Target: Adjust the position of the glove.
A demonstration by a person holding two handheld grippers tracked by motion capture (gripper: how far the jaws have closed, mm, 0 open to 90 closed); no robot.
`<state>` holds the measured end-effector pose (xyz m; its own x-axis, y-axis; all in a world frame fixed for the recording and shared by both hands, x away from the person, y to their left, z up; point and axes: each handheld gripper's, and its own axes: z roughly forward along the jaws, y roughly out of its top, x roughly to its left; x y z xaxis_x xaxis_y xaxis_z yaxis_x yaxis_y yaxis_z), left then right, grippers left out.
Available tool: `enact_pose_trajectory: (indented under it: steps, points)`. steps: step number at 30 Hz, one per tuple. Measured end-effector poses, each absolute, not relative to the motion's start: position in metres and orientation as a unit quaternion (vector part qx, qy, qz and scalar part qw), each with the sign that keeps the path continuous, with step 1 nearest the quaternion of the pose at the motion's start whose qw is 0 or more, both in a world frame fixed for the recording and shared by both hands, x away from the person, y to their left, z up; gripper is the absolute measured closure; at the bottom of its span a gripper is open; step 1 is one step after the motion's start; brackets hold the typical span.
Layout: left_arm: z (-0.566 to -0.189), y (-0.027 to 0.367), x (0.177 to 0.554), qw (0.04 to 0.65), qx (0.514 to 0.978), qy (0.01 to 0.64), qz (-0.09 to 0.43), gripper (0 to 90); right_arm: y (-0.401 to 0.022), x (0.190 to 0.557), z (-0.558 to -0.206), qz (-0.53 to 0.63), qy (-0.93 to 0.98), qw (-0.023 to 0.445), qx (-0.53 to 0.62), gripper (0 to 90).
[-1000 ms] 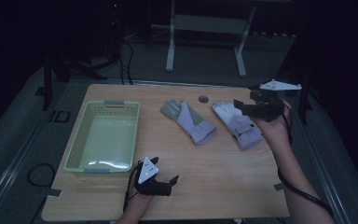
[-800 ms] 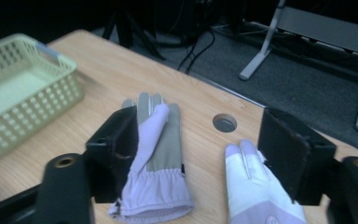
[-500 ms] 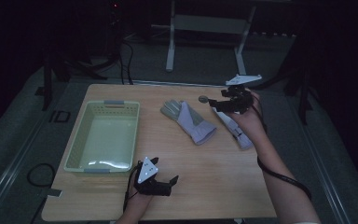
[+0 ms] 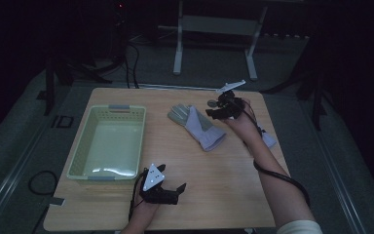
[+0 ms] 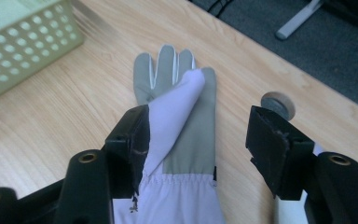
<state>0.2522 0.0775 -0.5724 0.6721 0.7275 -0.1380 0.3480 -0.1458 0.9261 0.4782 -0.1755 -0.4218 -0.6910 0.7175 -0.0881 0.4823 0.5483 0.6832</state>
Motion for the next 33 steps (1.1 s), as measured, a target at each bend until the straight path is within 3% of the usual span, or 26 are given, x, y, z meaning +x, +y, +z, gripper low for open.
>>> enact_pose_trajectory:
  steps: [12,25,33]
  points:
    - [-0.573,0.078,0.253,0.544,0.736,0.364,0.172,0.0,-0.173,0.500,-0.479,0.286,0.869,0.159,0.371,43.6]
    - [-0.573,0.079,0.253,0.547,0.733,0.368,0.165,0.0,-0.162,0.518,-0.511,0.254,0.876,0.153,0.380,43.2]
    - [-0.573,0.079,0.253,0.546,0.734,0.368,0.166,0.0,-0.159,0.523,-0.534,0.226,0.886,0.126,0.386,41.4]
